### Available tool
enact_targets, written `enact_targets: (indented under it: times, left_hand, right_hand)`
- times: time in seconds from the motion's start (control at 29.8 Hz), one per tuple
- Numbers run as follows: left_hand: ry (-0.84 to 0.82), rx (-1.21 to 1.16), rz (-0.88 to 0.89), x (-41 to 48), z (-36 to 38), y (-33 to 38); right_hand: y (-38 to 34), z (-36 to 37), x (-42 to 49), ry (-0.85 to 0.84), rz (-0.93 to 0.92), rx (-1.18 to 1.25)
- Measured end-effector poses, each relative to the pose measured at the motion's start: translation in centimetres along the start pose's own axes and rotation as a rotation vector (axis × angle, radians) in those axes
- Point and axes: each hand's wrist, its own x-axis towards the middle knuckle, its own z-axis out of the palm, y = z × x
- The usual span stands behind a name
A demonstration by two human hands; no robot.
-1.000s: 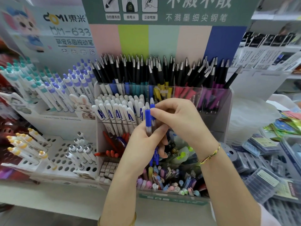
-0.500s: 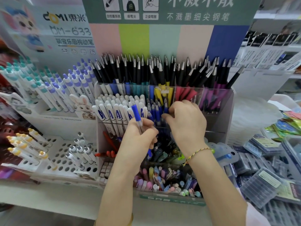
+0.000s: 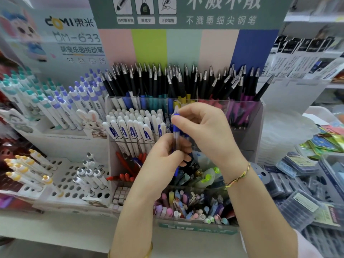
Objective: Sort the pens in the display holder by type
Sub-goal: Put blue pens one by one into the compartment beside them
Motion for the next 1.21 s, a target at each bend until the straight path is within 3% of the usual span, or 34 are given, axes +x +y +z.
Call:
enact_targets:
  times: [0.17, 0.37, 0.64, 0.77, 0.87, 1.01, 1.11, 1.21]
  left_hand:
    - [0.101, -0.059, -0.028, 0.0, -0.3, 0.1]
    - [0.148, -0.014, -0.071, -0.2, -0.4, 0.2]
    - [0.187, 0.048, -0.088, -0.3, -0.2, 0.2]
    - [0.23, 0.042, -0.079, -0.5, -0.2, 0.0]
    - [0.282, 0.029, -0.07, -1.1, 0.0, -0.1]
    - [0.382, -0.023, -0.066, -2.1, 0.3, -0.5]
    - [0.474, -0.08, -0.052, -3.3, 0.4, -0.8]
    - [0.583, -0.139, -0.052, -5.2, 0.1, -1.6]
  right_hand:
    - [-0.5, -0.5, 0.7, 0.454, -0.164, 0.061]
    - [0.8, -0.4, 0.4, 0.618, -0.237, -0.086]
    - [2.7, 1.1, -0.8, 0.239, -0.09, -0.387]
    - [2.7, 1.3, -1.0, 0.136, -0.002, -0.731]
    - [2.4, 1.2, -0.8, 0.084, 0.058, -0.862]
    - [2.4, 0.6, -1.8, 0.106, 0.089, -0.795]
    - [1.7, 0.1, -3.2, 0.155, -0.022, -0.687]
    - [0.4, 1.1, -4.5, 0.07, -0.133, -0.546]
